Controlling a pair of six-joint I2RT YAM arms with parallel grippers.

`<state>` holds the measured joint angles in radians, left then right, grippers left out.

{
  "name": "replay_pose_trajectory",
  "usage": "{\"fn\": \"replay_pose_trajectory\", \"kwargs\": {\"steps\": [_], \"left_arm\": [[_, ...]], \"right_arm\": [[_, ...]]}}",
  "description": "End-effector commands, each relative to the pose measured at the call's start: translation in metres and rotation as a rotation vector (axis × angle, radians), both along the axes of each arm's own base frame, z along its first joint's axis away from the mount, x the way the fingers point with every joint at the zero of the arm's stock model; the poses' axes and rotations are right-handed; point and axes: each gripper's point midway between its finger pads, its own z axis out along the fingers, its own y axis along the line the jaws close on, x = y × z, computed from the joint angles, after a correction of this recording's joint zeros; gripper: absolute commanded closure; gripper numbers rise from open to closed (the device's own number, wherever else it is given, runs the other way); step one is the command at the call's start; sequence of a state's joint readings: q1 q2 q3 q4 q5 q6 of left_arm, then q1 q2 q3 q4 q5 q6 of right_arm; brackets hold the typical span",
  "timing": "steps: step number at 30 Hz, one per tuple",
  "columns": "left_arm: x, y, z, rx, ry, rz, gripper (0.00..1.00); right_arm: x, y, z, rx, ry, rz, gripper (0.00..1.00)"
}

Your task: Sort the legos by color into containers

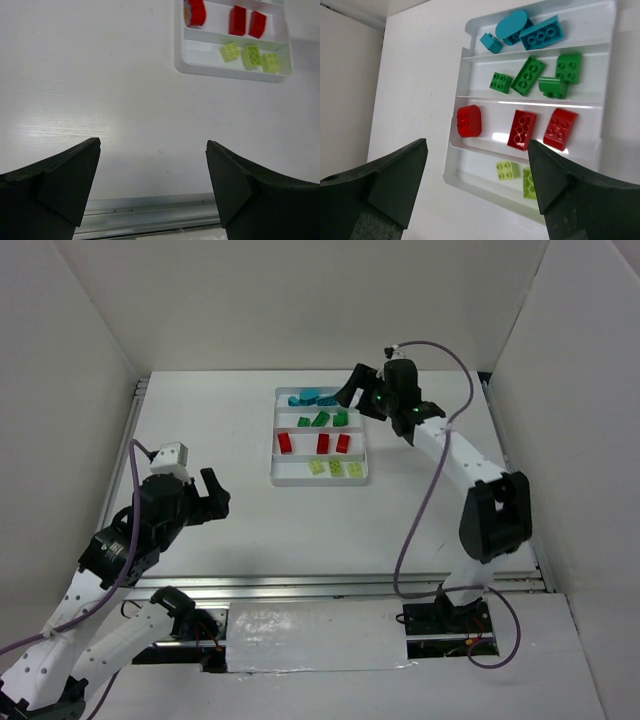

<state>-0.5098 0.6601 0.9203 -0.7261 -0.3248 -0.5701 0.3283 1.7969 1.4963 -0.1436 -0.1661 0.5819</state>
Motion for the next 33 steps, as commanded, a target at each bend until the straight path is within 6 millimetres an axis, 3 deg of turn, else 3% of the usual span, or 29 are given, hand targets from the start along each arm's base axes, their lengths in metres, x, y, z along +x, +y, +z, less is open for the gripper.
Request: {"fn": "replay_pose_trajectory", "kwargs": {"steps": [1, 3, 4, 6, 7, 9, 10, 12, 13, 15, 16, 17, 19, 27, 33], "left_arm": [[0.007, 0.032, 0.013, 0.019, -0.029, 0.194, 0.0], [0.011, 0.048, 0.012, 0.054, -0.016, 0.295, 0.0], [0.009, 0.053, 0.009, 0.075, 0.005, 0.324, 0.01], [0.013, 0.06, 0.011, 0.095, 0.019, 0.376, 0.01], [0.013, 0.065, 0.012, 0.116, 0.026, 0.404, 0.0], [0.017, 0.07, 0.021, 0.126, 0.021, 0.442, 0.01], [0.018, 0.075, 0.025, 0.134, 0.011, 0.478, 0.0], [0.019, 0.08, 0.04, 0.13, 0.0, 0.504, 0.0], [0.018, 0.081, 0.045, 0.128, -0.004, 0.509, 0.01], [0.014, 0.084, 0.064, 0.114, -0.043, 0.504, 0.0], [0.012, 0.086, 0.07, 0.11, -0.063, 0.503, 0.01], [0.006, 0.089, 0.076, 0.094, -0.094, 0.5, 0.01], [0.005, 0.088, 0.081, 0.109, -0.134, 0.457, 0.0], [-0.03, 0.108, 0.086, 0.091, -0.181, 0.479, 0.0], [-0.037, 0.119, 0.077, 0.083, -0.22, 0.529, 0.0]], "right_arm": [[-0.05, -0.029, 0.063, -0.07, -0.128, -0.048, 0.1], [-0.077, -0.049, 0.069, -0.133, -0.129, -0.111, 0.05], [-0.102, -0.063, 0.089, -0.141, -0.176, -0.129, 0.0], [-0.135, -0.08, 0.096, -0.166, -0.178, -0.155, 0.0], [-0.162, -0.096, 0.113, -0.145, -0.224, -0.192, 0.0], [-0.192, -0.108, 0.12, -0.131, -0.245, -0.199, 0.0], [-0.216, -0.119, 0.136, -0.095, -0.295, -0.217, 0.0], [-0.242, -0.127, 0.14, -0.088, -0.3, -0.211, 0.0], [-0.26, -0.134, 0.155, -0.062, -0.344, -0.212, 0.0], [-0.282, -0.135, 0.163, -0.053, -0.346, -0.171, 0.0], [-0.295, -0.138, 0.17, -0.052, -0.364, -0.155, 0.0], [-0.306, -0.139, 0.164, -0.067, -0.33, -0.132, 0.0], [-0.327, -0.148, 0.181, -0.074, -0.371, -0.123, 0.0], [-0.381, -0.214, 0.178, -0.203, -0.422, -0.309, 0.0], [-0.389, -0.23, 0.169, -0.205, -0.433, -0.382, 0.0]]}}
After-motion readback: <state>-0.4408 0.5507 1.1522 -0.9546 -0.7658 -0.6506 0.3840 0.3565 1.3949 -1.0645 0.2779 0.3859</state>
